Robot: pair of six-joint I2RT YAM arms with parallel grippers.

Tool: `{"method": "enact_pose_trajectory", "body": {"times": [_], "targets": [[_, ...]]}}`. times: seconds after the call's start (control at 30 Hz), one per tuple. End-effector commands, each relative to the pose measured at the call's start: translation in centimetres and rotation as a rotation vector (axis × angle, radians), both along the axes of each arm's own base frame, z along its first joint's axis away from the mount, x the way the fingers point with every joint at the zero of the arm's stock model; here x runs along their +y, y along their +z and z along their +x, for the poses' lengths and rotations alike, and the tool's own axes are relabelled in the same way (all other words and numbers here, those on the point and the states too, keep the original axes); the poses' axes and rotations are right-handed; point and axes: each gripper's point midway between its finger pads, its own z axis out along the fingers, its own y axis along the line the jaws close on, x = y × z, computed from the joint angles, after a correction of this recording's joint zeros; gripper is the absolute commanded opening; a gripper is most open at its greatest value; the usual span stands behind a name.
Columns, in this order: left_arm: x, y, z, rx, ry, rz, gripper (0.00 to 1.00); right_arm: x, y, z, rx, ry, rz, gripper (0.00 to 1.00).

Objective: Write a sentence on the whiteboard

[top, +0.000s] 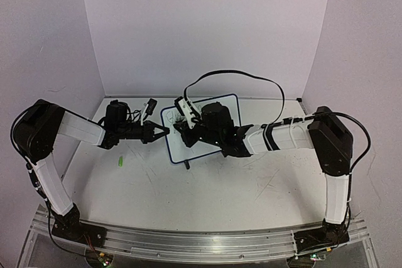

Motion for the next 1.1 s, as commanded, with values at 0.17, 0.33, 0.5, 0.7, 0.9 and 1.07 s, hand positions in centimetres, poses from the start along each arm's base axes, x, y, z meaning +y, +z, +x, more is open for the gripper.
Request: {"method": "enact_pose_trajectory", "body": {"times": [0.17,0.33,0.5,0.7,0.9,1.07], "targets": [[1.1,-0.8,2.3,-0.066,0.083,0.085,0.00,0.8,0.8,0.8,-0.035,-0.038,0.017,0.00],[1.1,-0.8,2.3,-0.067,0.083,0.085,0.00,0.7,0.1,0.6,-0.019,-0.043,0.010,0.00],[1.2,-0.8,2.2,-0.067,0.084,0.086,0.00,0.6,-1.0,-0.2,0.004,-0.035,-0.006,0.00],[1.2,-0.8,2.2,-0.069,0.086,0.087,0.00,0.1,-2.4,-1.3,0.041,-0.031,-0.021,0.00],[1.2,-0.7,2.2,-0.070,0.085,0.086,0.00,-0.3,-4.1,-2.2,0.081,-0.032,-0.037,0.00],[1.2,-0.8,2.2,-0.066,0.083,0.087,0.00,-0.8,-5.1,-2.1,0.084,-0.058,-0.060,0.00]]}}
